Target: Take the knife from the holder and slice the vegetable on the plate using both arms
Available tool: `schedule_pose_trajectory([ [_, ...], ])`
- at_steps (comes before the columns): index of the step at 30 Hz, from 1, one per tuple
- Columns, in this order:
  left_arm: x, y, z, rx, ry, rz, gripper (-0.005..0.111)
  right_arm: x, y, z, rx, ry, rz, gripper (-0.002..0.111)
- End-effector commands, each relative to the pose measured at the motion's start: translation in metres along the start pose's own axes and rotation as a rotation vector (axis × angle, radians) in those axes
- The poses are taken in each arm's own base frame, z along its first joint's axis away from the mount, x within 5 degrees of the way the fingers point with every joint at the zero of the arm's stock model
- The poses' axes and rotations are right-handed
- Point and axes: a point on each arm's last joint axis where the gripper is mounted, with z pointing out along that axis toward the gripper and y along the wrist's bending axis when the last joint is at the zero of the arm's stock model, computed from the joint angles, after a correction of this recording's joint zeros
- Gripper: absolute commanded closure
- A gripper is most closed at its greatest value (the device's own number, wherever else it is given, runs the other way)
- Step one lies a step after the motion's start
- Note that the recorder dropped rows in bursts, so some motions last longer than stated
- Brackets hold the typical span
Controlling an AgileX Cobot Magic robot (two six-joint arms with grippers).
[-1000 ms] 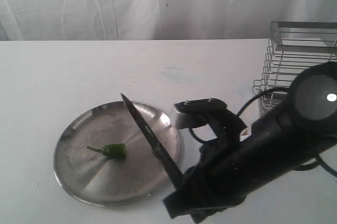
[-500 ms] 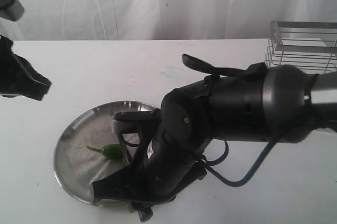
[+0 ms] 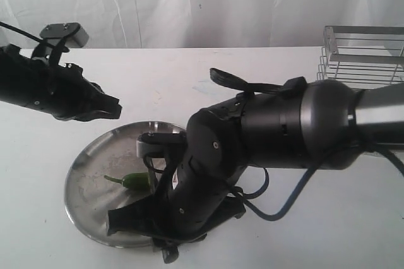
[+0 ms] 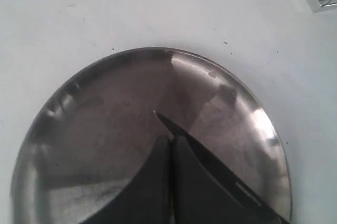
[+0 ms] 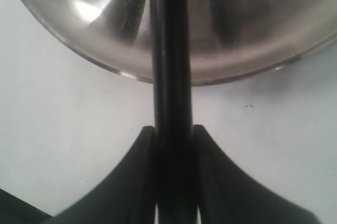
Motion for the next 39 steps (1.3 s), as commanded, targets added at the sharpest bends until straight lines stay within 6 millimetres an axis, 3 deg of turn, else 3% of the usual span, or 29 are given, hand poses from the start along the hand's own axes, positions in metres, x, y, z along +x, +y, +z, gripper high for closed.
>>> schedule_pose_trajectory([
  [1,-0.002,0.000,0.016,0.072,-0.045,-0.018,0.107,-0.008,0.007,0.001,0.009,0.027,-0.009,0.108],
  [10,-0.006,-0.010,0.024,0.240,-0.116,0.045,0.107,-0.011,0.008,0.019,0.072,0.123,-0.004,0.108],
  [18,-0.005,-0.009,0.026,0.240,-0.118,0.058,0.107,-0.011,0.005,0.019,0.090,0.115,0.016,0.108],
  [27,0.014,0.005,0.057,0.240,-0.064,-0.013,0.107,-0.011,0.006,0.019,0.087,0.114,0.019,0.108],
  [39,0.012,0.007,0.057,0.226,-0.090,-0.010,0.107,-0.009,0.020,0.022,0.034,0.048,0.047,0.108],
])
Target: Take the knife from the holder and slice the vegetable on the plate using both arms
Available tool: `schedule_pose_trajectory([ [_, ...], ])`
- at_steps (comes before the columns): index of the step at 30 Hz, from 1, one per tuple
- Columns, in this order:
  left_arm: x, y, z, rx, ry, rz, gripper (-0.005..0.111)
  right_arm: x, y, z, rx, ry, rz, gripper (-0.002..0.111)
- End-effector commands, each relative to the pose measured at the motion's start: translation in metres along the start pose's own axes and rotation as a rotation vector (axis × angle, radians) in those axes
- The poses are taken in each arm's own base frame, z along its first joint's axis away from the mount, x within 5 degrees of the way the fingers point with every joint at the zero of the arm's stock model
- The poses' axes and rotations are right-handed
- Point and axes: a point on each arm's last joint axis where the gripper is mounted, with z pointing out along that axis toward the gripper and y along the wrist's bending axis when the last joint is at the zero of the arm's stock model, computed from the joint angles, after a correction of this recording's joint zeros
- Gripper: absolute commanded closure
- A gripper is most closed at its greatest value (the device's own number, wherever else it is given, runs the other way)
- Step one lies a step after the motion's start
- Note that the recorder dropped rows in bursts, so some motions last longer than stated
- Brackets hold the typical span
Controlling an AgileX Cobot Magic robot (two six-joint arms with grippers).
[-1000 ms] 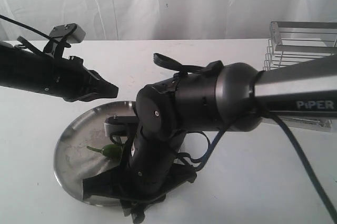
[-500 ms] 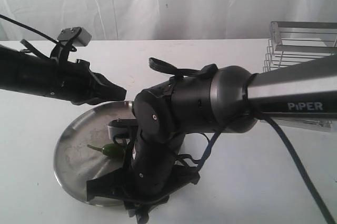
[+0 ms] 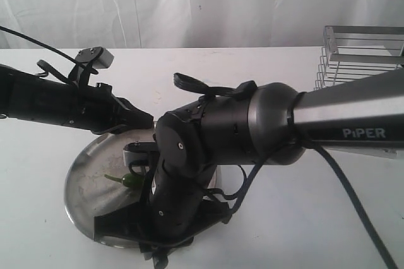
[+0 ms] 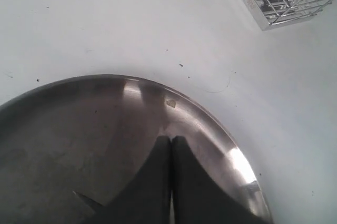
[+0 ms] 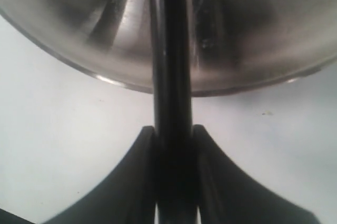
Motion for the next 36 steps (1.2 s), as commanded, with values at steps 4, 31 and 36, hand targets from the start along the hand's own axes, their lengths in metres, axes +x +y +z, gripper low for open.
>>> schedule_pose_trajectory([
  [4,-0.001,-0.004,0.000,0.030,-0.021,-0.027,0.107,0.000,0.006,0.000,-0.019,-0.040,0.048,0.108],
  [31,0.016,-0.005,0.003,0.063,-0.008,-0.002,0.107,0.003,0.004,0.000,0.004,-0.005,0.047,0.108],
  [36,0.027,0.003,0.017,0.100,0.020,-0.063,0.107,0.003,0.004,0.000,0.003,-0.007,0.047,0.108],
])
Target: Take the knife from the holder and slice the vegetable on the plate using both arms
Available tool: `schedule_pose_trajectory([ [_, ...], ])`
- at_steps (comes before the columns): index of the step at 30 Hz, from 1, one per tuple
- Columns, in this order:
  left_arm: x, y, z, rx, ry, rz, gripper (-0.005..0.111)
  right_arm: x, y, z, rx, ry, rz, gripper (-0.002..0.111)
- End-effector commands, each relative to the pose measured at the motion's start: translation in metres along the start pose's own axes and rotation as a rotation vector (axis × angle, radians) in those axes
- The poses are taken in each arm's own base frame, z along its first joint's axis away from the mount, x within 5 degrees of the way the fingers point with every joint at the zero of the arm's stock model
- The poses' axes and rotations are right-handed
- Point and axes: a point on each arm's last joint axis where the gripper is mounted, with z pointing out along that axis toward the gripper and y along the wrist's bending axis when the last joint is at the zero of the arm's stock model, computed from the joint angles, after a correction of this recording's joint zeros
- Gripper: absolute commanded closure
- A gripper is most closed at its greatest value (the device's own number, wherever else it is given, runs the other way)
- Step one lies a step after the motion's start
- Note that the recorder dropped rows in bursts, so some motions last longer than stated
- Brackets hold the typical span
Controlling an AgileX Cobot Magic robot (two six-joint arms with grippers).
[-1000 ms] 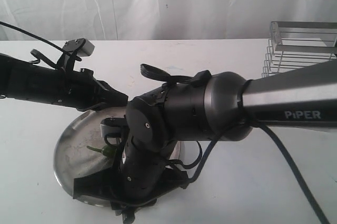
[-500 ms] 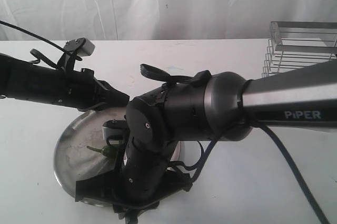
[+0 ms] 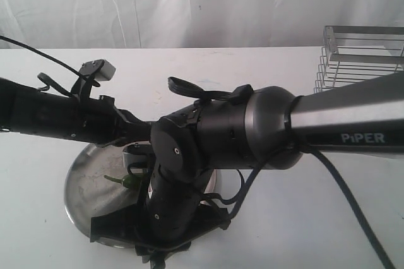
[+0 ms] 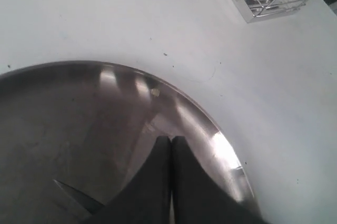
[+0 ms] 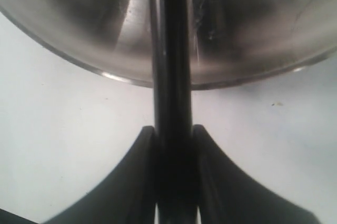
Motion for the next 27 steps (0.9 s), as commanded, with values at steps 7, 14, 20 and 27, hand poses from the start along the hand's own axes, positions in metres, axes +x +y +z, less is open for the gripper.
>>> schedule_pose_trajectory([
  [7,0.019,0.008,0.019,0.081,0.029,-0.057,0.107,0.000,0.000,-0.001,0.002,-0.006,-0.003,0.108],
  [14,0.065,0.038,0.045,-0.005,0.170,-0.217,0.107,0.000,0.000,-0.001,0.002,-0.006,-0.003,0.108],
  [20,0.061,0.038,0.046,0.019,0.131,-0.246,0.107,-0.001,0.000,-0.001,0.001,-0.008,-0.003,0.108],
  [27,0.017,0.021,0.019,0.102,0.001,-0.152,0.107,0.000,0.000,-0.001,0.007,0.002,-0.003,0.108],
])
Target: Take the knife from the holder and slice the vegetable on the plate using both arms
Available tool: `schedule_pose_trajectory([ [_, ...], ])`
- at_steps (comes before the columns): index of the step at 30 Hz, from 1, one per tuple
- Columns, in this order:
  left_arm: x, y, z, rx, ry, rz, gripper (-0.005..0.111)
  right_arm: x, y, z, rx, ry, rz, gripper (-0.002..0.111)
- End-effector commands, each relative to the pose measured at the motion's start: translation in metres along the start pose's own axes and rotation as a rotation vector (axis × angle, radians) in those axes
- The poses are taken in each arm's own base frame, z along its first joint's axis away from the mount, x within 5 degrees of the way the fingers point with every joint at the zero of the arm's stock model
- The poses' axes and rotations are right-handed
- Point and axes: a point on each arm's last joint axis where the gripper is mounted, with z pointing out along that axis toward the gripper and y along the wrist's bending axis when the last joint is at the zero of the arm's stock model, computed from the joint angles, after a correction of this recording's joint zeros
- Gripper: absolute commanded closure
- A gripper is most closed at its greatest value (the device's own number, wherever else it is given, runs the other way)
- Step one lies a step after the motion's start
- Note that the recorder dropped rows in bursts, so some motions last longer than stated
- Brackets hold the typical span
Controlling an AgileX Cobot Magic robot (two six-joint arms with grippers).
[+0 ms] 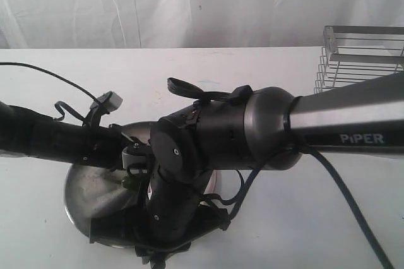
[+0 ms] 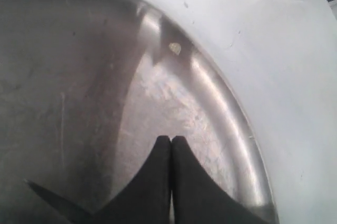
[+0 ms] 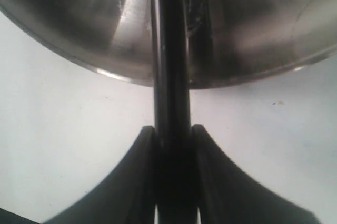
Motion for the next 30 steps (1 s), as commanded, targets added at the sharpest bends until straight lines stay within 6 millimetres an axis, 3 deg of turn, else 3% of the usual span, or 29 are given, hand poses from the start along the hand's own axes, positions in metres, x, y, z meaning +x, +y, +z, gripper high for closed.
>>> schedule_pose_trajectory([
  [1,-0.015,-0.018,-0.021,0.023,-0.020,0.078,0.107,0.000,0.000,-0.002,0.005,0.000,-0.002,0.108],
  [6,0.020,-0.007,-0.024,-0.094,0.093,-0.015,0.107,0.000,0.000,-0.002,0.005,0.000,-0.002,0.108],
  [10,0.033,-0.001,-0.023,-0.183,0.116,-0.049,0.107,0.000,0.000,-0.002,0.005,0.000,-0.002,0.108],
  [19,0.071,-0.011,-0.012,-0.289,0.248,-0.098,0.107,0.003,-0.005,-0.002,0.057,0.031,-0.030,0.108],
  [30,0.073,-0.012,-0.011,-0.307,0.255,-0.099,0.107,0.017,-0.006,-0.002,0.138,0.120,-0.092,0.108],
])
